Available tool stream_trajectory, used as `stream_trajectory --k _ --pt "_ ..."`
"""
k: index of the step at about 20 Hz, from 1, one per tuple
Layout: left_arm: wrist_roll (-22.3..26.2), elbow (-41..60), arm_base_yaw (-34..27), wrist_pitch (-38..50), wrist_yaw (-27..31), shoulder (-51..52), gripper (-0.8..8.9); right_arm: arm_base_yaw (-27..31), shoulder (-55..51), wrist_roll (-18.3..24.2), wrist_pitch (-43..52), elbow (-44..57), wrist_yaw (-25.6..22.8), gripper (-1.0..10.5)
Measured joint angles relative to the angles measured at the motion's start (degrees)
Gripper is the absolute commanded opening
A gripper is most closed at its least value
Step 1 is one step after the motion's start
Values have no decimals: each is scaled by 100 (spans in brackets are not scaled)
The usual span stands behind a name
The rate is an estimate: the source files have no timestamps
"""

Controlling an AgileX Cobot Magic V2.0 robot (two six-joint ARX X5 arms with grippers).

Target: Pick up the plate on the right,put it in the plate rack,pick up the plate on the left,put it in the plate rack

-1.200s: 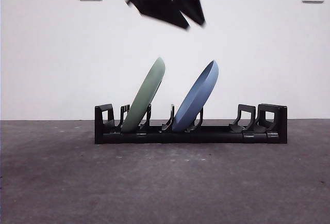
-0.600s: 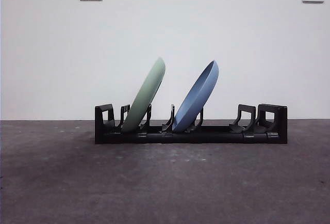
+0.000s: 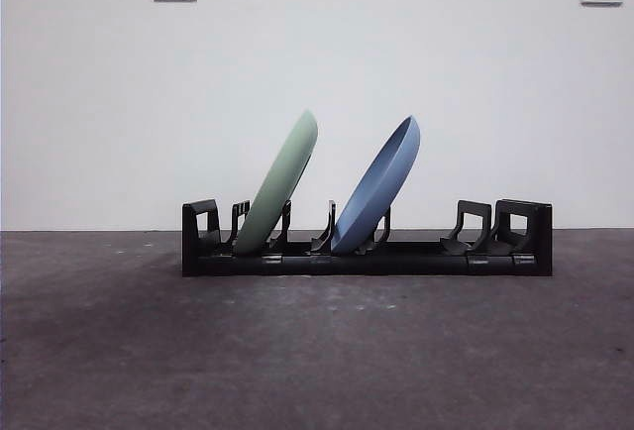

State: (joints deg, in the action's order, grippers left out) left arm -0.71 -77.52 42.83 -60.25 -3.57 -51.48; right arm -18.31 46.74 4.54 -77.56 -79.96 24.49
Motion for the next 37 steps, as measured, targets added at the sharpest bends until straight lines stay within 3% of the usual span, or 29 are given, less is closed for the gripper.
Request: stream_trajectory --k 3,5,7,24,33,37 --pt "0 0 0 -13 0 -11 163 0 11 0 0 0 -2 225" --pt "0 0 0 -13 0 -15 8 0 11 0 0 0 -2 76" --pt "2 0 0 -13 0 -20 -8 0 11 2 0 0 -2 -21" --pt "26 0 0 -13 2 -46 -4 0 22 -227 0 0 -164 2" --pt "26 0 0 -22 4 -142 -4 0 214 -247 0 0 -824 2" --pt "168 0 0 46 61 -168 -4 0 433 -258 0 0 -1384 2"
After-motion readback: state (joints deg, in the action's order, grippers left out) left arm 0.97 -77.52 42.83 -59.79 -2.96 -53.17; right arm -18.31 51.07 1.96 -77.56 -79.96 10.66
